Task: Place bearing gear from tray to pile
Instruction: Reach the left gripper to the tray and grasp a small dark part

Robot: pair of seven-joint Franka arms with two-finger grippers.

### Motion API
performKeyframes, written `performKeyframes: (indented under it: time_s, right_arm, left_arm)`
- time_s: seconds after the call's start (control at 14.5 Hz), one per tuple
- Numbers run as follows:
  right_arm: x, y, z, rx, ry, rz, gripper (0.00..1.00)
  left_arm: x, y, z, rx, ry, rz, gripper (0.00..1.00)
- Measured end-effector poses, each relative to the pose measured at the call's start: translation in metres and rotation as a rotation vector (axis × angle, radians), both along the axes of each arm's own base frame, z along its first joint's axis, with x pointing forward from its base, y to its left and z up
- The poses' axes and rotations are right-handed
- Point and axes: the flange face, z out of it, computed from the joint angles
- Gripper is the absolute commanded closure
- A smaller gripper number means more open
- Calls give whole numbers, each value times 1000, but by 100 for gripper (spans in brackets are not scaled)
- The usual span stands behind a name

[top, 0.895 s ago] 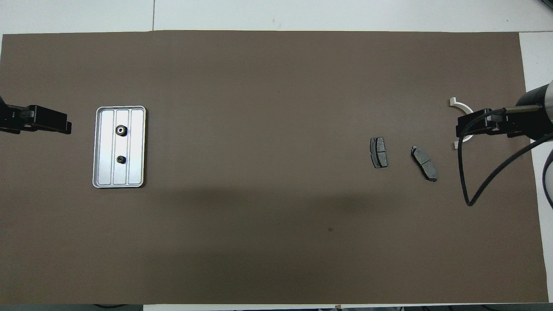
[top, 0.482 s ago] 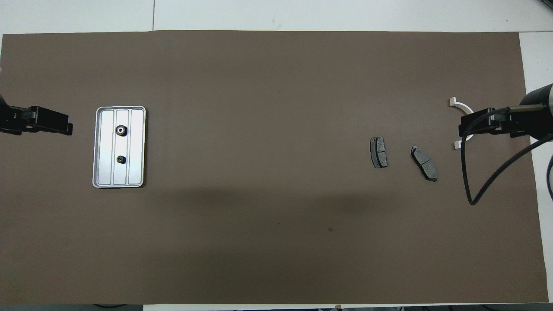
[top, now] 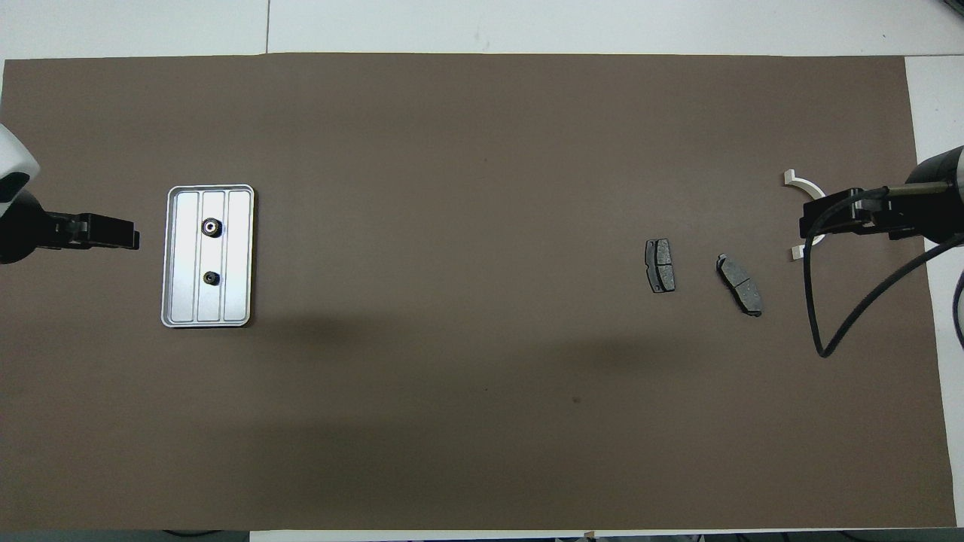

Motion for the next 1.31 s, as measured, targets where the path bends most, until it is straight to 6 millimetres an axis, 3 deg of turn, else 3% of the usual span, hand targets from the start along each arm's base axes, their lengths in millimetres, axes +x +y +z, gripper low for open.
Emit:
performKeyframes:
  time_s: [0.28, 0.41, 1.1, 1.31]
  right_arm:
    - [0, 0, 0, 0, 0, 0, 0]
    - [0, 0, 0, 0, 0, 0, 0]
    - [0, 0, -2, 0, 4, 9, 0]
    - [4, 0, -21, 0, 1, 8, 0]
  left_arm:
    - [5, 15, -98, 7, -31, 1, 0]
    - [-1, 15, -134, 9, -37, 1, 1]
    - [-7, -2, -210, 13, 3, -28, 5]
    - [-8, -2, -221, 14, 21, -28, 13]
